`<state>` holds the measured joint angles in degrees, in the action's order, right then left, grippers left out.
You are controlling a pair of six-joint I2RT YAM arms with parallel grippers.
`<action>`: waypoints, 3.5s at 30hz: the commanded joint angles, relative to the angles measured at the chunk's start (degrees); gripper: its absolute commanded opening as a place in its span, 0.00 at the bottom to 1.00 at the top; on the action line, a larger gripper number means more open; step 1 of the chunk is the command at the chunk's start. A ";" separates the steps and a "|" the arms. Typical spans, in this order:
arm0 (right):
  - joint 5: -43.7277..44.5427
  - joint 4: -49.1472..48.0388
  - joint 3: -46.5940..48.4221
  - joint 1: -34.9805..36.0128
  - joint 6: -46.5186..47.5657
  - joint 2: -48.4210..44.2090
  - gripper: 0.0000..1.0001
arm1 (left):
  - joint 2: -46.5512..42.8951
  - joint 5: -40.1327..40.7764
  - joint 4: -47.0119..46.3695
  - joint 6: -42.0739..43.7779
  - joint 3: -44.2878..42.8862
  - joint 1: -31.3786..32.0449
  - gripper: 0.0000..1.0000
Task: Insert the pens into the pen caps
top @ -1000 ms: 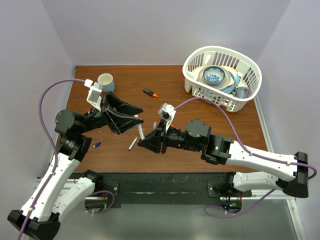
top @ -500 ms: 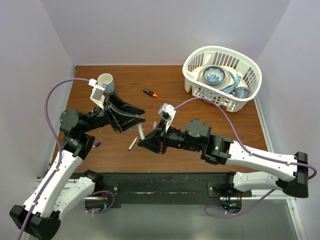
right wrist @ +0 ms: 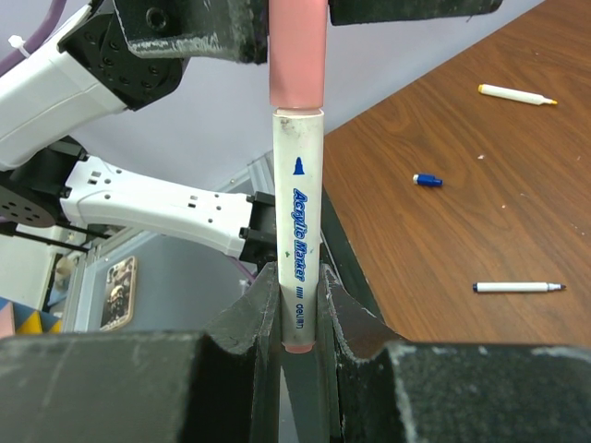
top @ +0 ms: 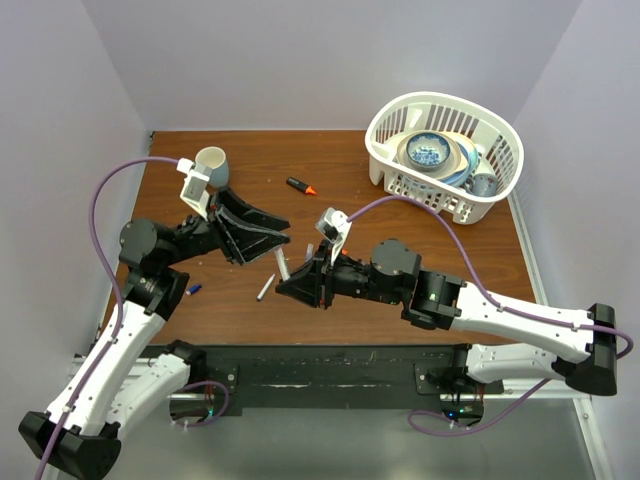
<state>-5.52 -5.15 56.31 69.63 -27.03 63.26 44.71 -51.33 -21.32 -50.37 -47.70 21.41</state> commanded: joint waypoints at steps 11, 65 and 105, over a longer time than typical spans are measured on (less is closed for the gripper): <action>1.83 -2.59 0.81 -0.02 -0.31 -1.48 0.00 | -0.94 -1.57 1.10 0.10 -0.11 0.04 0.00; 6.04 0.75 34.56 -5.03 13.05 13.02 0.00 | -2.17 0.18 19.46 5.26 16.77 3.99 0.00; 10.96 -0.74 8.49 -7.31 8.67 0.83 0.34 | 13.45 28.72 25.36 0.97 1.05 14.98 0.00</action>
<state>2.13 21.76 68.73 62.02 -15.46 71.00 52.56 -20.29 -16.71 -51.27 -43.48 34.35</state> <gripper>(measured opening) 0.277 0.146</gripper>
